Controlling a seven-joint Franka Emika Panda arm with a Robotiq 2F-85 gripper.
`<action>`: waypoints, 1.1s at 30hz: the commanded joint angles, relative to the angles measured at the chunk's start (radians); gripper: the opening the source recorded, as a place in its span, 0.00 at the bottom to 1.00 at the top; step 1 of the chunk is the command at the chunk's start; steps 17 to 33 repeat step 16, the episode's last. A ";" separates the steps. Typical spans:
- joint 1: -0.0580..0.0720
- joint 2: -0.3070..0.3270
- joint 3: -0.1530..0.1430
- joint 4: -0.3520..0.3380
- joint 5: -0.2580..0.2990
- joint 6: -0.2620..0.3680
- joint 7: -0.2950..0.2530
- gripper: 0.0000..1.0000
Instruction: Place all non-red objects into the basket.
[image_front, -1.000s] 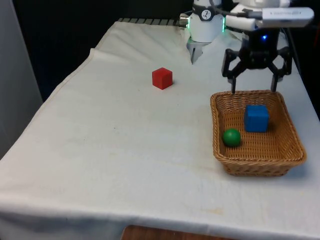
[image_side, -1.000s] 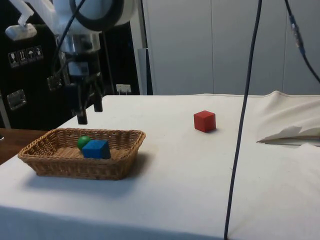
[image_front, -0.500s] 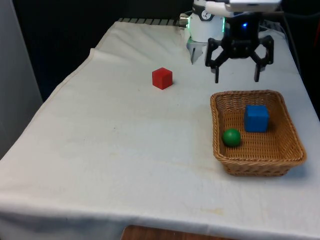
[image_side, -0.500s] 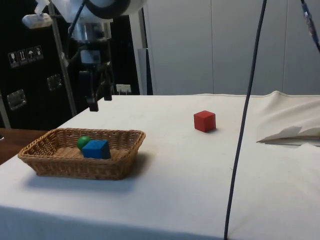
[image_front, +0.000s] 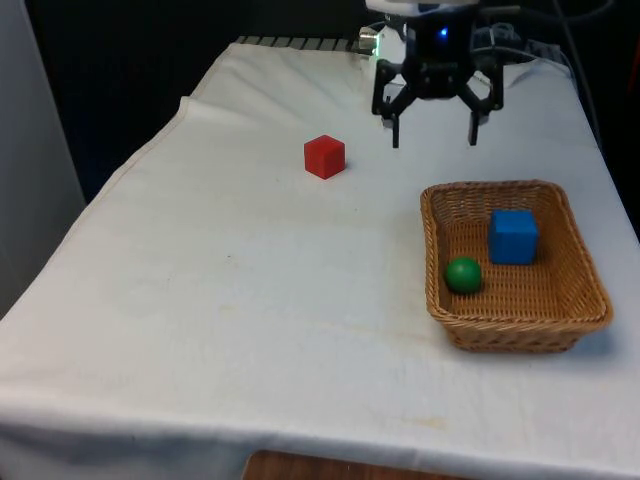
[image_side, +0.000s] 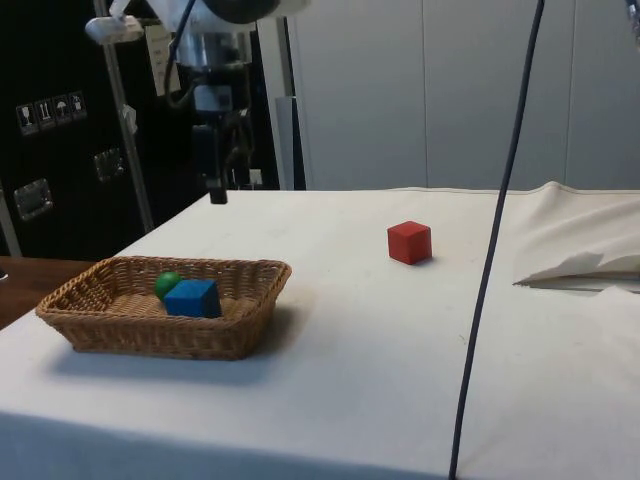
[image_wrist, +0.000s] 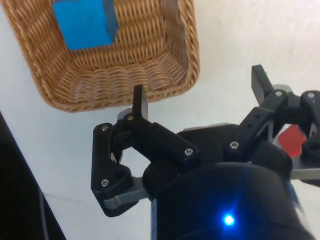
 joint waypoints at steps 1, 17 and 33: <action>-0.003 -0.019 -0.003 -0.021 0.001 0.012 -0.012 1.00; 0.000 -0.127 -0.049 -0.122 -0.001 0.010 -0.069 1.00; 0.000 -0.127 -0.049 -0.122 -0.001 0.010 -0.069 1.00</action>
